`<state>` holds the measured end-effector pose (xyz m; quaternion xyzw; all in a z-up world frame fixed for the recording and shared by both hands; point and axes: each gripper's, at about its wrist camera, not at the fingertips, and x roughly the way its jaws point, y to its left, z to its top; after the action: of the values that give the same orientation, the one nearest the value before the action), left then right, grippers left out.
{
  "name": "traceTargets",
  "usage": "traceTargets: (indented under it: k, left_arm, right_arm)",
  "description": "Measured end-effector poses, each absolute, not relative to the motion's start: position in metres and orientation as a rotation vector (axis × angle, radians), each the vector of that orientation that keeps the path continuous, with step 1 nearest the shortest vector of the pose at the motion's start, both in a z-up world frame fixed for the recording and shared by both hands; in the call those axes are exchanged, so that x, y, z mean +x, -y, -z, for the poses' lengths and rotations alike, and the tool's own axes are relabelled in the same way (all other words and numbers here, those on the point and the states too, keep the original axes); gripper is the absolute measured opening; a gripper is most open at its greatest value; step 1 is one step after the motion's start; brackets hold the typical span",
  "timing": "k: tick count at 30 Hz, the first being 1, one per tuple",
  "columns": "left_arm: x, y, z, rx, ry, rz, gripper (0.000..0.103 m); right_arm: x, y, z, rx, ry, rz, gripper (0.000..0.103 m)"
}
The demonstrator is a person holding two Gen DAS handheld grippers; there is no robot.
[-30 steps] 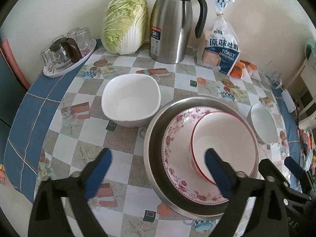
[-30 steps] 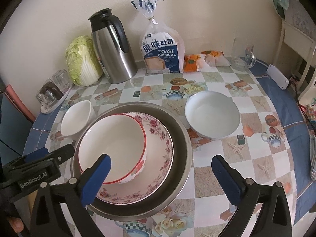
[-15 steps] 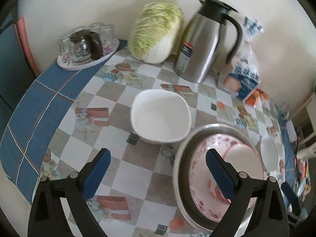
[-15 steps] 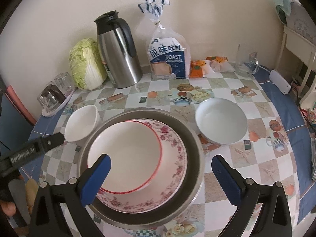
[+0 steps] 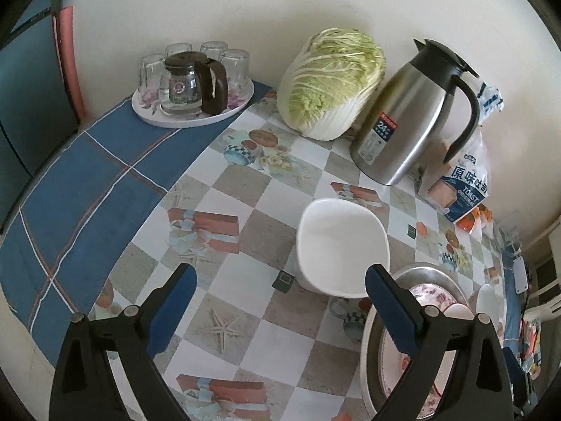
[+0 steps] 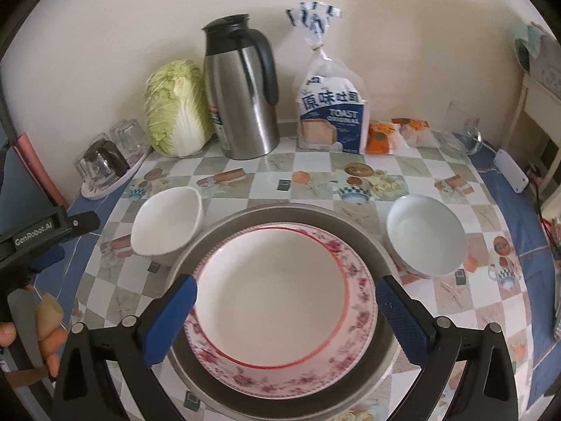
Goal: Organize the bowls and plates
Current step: 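Move both tools toward the white square bowl, then close both tools together on the rim of the white square bowl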
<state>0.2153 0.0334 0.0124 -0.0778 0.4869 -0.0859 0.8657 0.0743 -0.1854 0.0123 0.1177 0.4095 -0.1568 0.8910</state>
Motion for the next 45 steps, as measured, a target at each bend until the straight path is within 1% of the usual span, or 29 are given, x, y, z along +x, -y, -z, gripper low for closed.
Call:
traceTargets:
  k: [21,23,26,33,34,36,39,40,42,43,45]
  left_arm:
    - [0.246,-0.057,0.015,-0.276,-1.033,0.170,0.097]
    - [0.250,-0.057,0.016,-0.278,-1.027,0.176,0.097]
    - [0.257,-0.057,0.018,-0.293,-1.009,0.194,0.097]
    - [0.275,-0.057,0.043,-0.345,-1.034,0.215,0.097]
    - [0.277,-0.055,0.047,-0.347,-1.043,0.218,0.097]
    - [0.279,-0.051,0.055,-0.348,-1.057,0.226,0.097]
    - [0.283,-0.041,0.064,-0.321,-1.068,0.246,0.097]
    - [0.284,-0.037,0.067,-0.315,-1.073,0.255,0.097]
    - [0.285,-0.032,0.070,-0.295,-1.075,0.254,0.097]
    - [0.285,-0.028,0.073,-0.277,-1.082,0.251,0.097]
    - [0.286,-0.025,0.077,-0.265,-1.097,0.250,0.097]
  right_arm:
    - [0.144,0.121,-0.013,0.065,-0.884,0.279,0.103]
    - [0.155,0.121,-0.013,0.095,-0.894,0.241,0.103]
    - [0.170,0.130,-0.012,0.216,-0.930,0.150,0.103]
    - [0.211,0.145,-0.009,0.235,-1.013,0.192,0.102]
    - [0.217,0.148,-0.007,0.243,-1.026,0.194,0.100]
    - [0.229,0.151,0.002,0.243,-1.063,0.203,0.086]
    - [0.240,0.153,0.018,0.247,-1.120,0.216,0.074]
    - [0.242,0.153,0.022,0.244,-1.131,0.217,0.072]
    - [0.247,0.152,0.031,0.220,-1.152,0.226,0.058]
    - [0.249,0.152,0.034,0.217,-1.160,0.225,0.055]
    - [0.252,0.152,0.040,0.222,-1.175,0.214,0.043]
